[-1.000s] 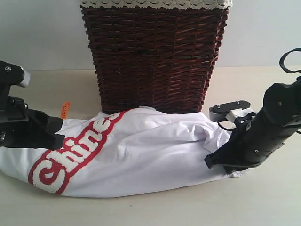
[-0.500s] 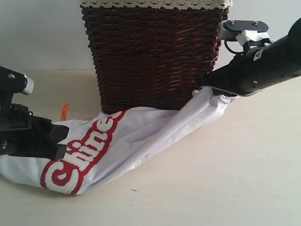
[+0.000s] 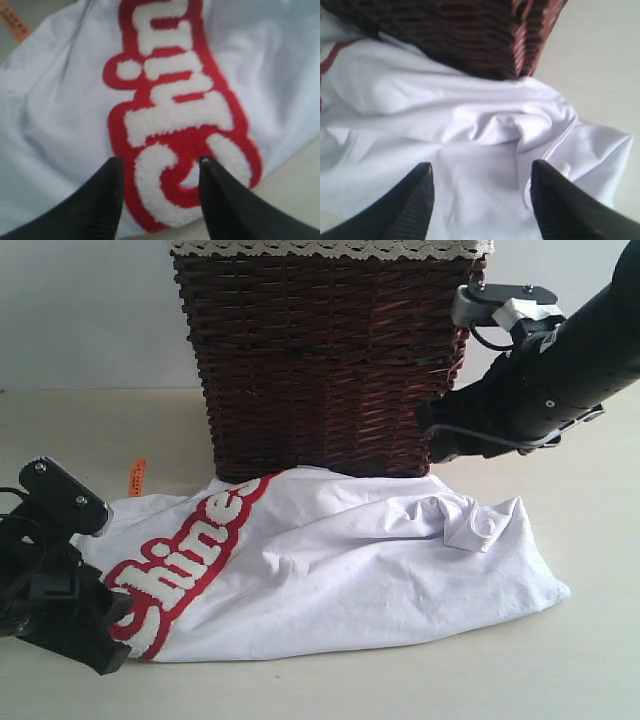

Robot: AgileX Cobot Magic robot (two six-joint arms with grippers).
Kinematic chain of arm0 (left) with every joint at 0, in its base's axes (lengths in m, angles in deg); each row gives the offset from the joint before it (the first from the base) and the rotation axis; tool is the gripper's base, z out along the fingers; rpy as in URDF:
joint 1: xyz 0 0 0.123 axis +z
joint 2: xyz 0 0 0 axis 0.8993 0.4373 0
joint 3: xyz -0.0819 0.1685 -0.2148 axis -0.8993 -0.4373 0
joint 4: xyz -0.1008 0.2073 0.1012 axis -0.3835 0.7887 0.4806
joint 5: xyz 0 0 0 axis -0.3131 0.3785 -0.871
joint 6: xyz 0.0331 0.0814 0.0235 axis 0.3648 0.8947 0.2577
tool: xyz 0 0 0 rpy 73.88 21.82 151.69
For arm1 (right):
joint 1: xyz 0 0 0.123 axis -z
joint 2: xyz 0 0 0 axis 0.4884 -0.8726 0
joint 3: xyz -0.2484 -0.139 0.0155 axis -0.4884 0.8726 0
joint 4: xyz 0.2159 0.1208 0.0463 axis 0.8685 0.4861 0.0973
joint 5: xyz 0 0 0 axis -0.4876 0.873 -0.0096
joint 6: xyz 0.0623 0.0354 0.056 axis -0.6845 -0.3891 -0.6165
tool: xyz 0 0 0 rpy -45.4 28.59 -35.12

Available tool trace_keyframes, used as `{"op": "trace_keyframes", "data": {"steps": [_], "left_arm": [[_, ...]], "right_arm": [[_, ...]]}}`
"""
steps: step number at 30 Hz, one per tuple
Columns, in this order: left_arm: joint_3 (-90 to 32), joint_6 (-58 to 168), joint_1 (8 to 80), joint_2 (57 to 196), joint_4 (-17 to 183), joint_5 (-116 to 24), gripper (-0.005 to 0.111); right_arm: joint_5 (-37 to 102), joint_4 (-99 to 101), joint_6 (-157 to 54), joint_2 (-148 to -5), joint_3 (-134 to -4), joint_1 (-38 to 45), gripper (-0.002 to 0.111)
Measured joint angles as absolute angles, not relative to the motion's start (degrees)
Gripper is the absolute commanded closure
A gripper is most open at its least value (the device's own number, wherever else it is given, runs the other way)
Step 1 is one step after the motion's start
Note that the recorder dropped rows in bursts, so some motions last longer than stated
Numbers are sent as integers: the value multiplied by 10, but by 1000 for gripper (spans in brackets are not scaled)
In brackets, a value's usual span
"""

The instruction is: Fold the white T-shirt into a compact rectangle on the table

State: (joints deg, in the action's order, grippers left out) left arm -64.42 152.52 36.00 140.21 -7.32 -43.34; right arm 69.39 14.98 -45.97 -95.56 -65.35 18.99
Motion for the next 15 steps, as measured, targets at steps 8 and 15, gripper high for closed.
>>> {"op": "trace_keyframes", "data": {"steps": [8,15], "left_arm": [[-614,1526,360,1502,-80,-368,44],[-565,1526,360,1566,-145,-369,105]], "right_arm": [[732,182,-436,-956,-654,190,52],[737,213,-409,-956,-654,190,52]]}}
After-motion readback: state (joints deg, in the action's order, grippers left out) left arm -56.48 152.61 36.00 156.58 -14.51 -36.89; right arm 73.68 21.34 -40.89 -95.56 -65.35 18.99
